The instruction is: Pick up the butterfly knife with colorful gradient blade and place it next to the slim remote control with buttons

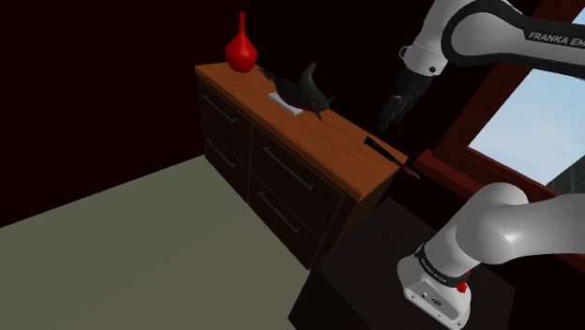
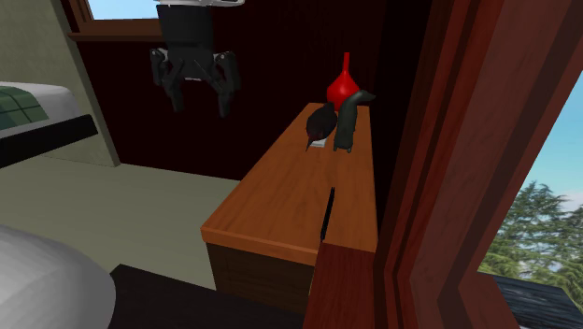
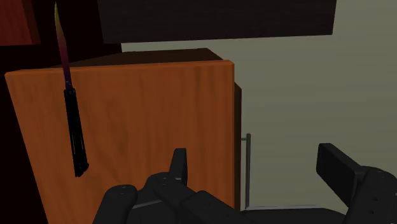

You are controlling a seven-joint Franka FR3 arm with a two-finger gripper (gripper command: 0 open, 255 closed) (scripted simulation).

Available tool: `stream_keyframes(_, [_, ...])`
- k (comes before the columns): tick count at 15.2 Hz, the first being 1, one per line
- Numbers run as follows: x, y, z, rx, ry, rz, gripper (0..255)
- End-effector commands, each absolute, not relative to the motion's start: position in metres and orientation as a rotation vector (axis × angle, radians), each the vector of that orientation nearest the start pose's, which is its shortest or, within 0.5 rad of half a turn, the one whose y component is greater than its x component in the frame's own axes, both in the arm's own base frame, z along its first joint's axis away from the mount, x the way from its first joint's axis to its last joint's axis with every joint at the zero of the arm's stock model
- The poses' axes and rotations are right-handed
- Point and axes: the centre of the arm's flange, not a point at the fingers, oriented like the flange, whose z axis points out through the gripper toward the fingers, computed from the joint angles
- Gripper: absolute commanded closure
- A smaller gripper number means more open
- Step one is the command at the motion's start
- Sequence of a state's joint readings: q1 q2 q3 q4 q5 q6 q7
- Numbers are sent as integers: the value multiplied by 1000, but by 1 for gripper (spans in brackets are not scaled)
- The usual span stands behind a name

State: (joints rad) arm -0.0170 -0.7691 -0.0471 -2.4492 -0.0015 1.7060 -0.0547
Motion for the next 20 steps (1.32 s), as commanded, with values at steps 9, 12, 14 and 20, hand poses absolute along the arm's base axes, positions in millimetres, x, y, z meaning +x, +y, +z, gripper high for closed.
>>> stream_keyframes(9, [332,-104,488,-3116,5,-105,0])
stream_keyframes(12, [337,-134,463,-3117,9,-129,0])
stream_keyframes(14, [341,-155,447,-3118,12,-145,0])
stream_keyframes(20, [352,-216,400,-3119,20,-193,0])
